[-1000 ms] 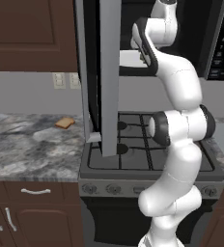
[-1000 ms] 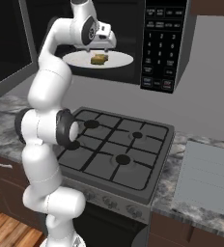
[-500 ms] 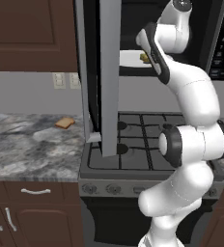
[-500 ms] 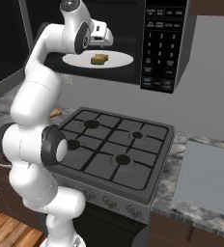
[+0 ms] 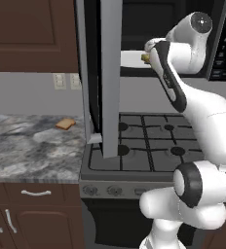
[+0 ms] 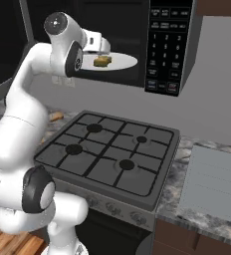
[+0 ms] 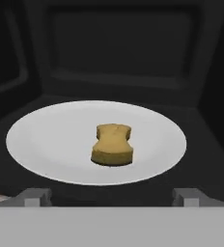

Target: Place the sponge inside the microwave to prepare for sanitizing.

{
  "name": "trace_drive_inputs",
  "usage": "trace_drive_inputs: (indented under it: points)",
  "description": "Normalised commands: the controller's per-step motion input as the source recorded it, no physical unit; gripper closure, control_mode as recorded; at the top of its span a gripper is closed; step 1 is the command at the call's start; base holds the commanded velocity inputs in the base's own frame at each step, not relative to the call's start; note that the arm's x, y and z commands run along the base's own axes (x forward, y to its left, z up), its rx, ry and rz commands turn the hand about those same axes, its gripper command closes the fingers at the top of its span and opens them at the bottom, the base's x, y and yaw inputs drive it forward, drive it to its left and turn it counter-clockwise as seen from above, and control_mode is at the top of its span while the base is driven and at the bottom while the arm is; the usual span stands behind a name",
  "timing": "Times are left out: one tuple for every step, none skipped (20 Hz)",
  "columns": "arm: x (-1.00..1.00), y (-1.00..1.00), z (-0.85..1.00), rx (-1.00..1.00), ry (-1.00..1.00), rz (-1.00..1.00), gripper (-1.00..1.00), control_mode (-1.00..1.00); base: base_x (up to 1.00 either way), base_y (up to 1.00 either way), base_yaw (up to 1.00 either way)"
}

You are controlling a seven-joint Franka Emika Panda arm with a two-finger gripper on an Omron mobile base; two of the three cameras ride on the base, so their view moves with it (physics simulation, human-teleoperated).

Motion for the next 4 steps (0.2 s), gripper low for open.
trace_drive_inputs:
  points:
    - [-0.99, 0.0, 0.26, 0.0, 0.0, 0.0, -1.0, -1.0, 0.0, 0.0, 0.0]
    - [-0.99, 0.0, 0.23, 0.0, 0.0, 0.0, -1.0, -1.0, 0.0, 0.0, 0.0]
    - [-1.0, 0.0, 0.22, 0.0, 0.0, 0.0, -1.0, -1.0, 0.0, 0.0, 0.0]
    - [-1.0, 0.0, 0.21, 0.0, 0.0, 0.0, -1.0, -1.0, 0.0, 0.0, 0.0]
